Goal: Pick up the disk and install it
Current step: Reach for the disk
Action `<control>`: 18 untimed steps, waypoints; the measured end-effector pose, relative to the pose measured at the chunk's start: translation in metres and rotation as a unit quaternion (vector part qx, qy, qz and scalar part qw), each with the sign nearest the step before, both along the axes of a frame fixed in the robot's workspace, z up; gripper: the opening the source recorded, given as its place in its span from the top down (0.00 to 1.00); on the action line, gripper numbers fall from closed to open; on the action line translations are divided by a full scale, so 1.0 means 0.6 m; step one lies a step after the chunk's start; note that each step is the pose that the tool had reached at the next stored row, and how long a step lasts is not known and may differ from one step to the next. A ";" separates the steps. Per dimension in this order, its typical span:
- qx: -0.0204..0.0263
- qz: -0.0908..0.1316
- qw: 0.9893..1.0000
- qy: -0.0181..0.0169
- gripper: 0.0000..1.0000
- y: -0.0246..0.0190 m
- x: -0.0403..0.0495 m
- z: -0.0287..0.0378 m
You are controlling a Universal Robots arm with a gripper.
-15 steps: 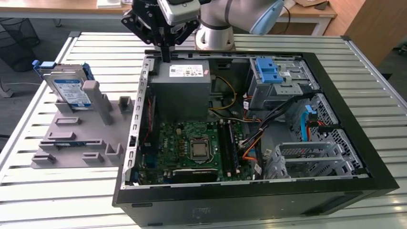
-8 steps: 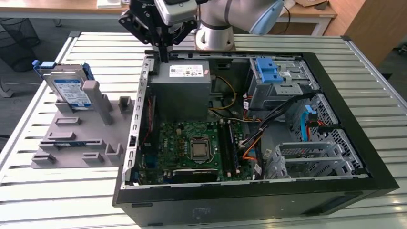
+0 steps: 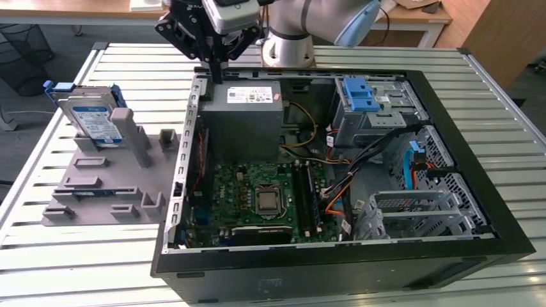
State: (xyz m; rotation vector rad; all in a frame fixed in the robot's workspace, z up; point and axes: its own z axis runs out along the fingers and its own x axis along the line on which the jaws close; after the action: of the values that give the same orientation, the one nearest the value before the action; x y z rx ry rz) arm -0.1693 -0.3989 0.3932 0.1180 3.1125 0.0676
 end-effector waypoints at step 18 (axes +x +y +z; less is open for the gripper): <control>0.000 0.000 1.000 0.000 0.89 0.0000 -0.020 0.000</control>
State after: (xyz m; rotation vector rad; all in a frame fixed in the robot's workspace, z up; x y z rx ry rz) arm -0.1814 -0.3989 0.3932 0.1179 3.1125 0.0676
